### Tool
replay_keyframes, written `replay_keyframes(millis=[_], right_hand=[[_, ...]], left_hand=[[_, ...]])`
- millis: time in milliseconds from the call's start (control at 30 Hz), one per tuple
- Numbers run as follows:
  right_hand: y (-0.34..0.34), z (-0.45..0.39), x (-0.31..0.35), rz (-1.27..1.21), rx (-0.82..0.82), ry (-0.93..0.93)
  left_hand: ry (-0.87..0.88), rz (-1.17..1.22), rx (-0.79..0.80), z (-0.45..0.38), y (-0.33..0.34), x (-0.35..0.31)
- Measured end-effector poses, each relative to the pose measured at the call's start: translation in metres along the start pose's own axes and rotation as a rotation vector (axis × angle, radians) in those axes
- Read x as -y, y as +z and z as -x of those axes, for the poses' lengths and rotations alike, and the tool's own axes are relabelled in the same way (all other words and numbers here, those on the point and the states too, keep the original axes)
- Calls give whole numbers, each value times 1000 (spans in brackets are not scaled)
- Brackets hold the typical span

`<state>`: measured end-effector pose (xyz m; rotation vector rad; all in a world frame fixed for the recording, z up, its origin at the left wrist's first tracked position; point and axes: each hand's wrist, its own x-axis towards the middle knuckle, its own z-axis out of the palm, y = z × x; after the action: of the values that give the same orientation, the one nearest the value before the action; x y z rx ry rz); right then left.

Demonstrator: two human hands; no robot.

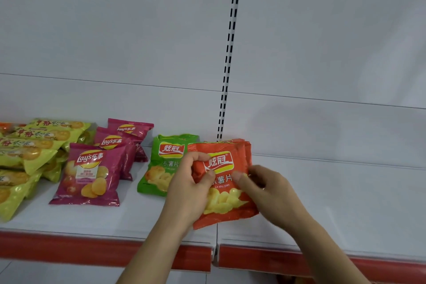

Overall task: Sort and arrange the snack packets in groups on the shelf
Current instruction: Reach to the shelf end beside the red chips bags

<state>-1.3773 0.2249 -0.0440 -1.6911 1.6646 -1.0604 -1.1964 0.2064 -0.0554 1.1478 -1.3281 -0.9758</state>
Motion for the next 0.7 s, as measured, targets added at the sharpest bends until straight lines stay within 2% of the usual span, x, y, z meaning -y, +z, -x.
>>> replay_keyframes(millis=[67, 133, 233, 300, 400, 533, 700], right_hand=[[-1, 6, -5, 11, -18, 0], [-7, 7, -11, 13, -111, 29], [-14, 8, -23, 43, -268, 78], [-8, 10, -26, 72, -220, 65], [13, 10, -25, 171, -190, -3], [25, 6, -27, 405, -221, 4], [25, 1, -31, 470, -166, 30]], left_hand=[[24, -10, 39, 1, 7, 1], [58, -82, 66, 3, 10, 2], [195, -340, -27, 8, 8, 7], [272, -497, -55, 12, 7, 11], [304, -677, 5, 19, 9, 13], [284, -815, 53, 23, 11, 12], [258, -919, 94, 23, 14, 10]])
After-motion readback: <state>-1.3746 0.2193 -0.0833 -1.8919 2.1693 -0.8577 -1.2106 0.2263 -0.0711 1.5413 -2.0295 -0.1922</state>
